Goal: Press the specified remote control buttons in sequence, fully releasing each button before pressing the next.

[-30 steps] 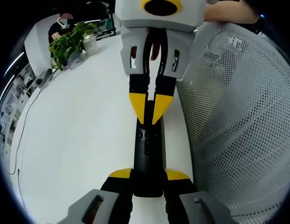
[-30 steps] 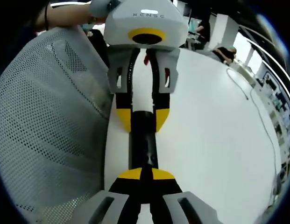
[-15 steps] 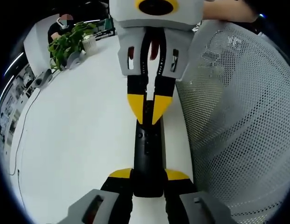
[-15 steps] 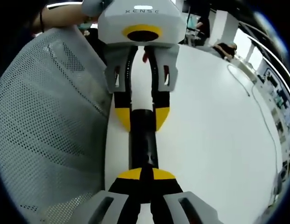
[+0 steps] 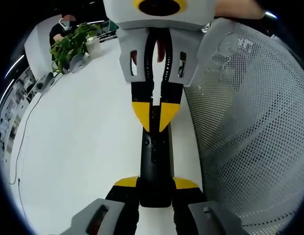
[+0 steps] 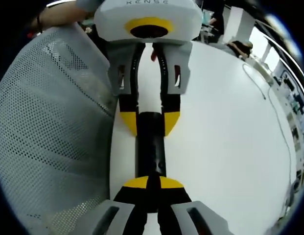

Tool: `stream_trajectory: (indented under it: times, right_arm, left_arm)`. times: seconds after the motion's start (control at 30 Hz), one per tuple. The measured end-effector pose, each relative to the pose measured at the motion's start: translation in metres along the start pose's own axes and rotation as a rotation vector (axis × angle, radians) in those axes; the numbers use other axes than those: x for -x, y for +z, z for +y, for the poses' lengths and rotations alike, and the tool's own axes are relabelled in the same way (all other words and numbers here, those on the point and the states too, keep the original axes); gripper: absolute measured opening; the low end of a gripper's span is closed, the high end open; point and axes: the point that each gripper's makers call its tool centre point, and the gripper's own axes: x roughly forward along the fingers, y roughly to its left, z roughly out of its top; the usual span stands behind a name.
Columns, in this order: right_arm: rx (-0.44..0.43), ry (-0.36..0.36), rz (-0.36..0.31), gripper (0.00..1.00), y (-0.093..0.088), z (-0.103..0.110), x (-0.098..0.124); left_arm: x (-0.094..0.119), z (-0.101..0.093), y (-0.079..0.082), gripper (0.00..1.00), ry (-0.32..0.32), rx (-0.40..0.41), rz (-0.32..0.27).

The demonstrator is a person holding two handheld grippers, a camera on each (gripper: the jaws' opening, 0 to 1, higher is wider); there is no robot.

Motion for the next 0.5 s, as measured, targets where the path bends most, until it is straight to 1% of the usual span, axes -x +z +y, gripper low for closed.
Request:
stream_trajectory:
  times: [0.03, 0.07, 0.17, 0.23, 0.27, 0.33, 0.5]
  right_arm:
    - [0.016, -0.001, 0.011, 0.03, 0.0002, 0.0005, -0.0003]
    - [0.011, -0.002, 0.011, 0.03, 0.0001, 0.0002, -0.0002]
    - [0.000, 0.000, -0.007, 0.03, 0.0000, -0.0009, 0.0002]
    - [-0.002, 0.003, -0.006, 0.03, 0.0006, -0.0008, -0.0003]
    - [0.016, 0.006, 0.011, 0.03, 0.0013, -0.0003, -0.0009]
    - [0.021, 0.009, 0.018, 0.03, 0.0025, -0.0003, -0.0014]
    - [-0.011, 0.014, -0.015, 0.03, 0.0012, -0.0007, 0.0010]
  left_arm:
    - [0.0000, 0.0000, 0.0000, 0.25, 0.001, -0.001, 0.003]
    - [-0.0001, 0.0000, 0.0000, 0.25, 0.001, -0.002, 0.004]
    - [0.0000, 0.0000, -0.0001, 0.25, 0.001, -0.002, 0.006]
    - [0.0000, 0.0000, -0.0001, 0.25, 0.001, -0.001, 0.004]
    - [0.0000, 0.0000, -0.0001, 0.25, 0.001, -0.001, 0.004]
    - [0.0000, 0.0000, -0.0001, 0.25, 0.001, 0.000, 0.003]
    - [0.0002, 0.0000, -0.0001, 0.25, 0.002, 0.005, -0.003]
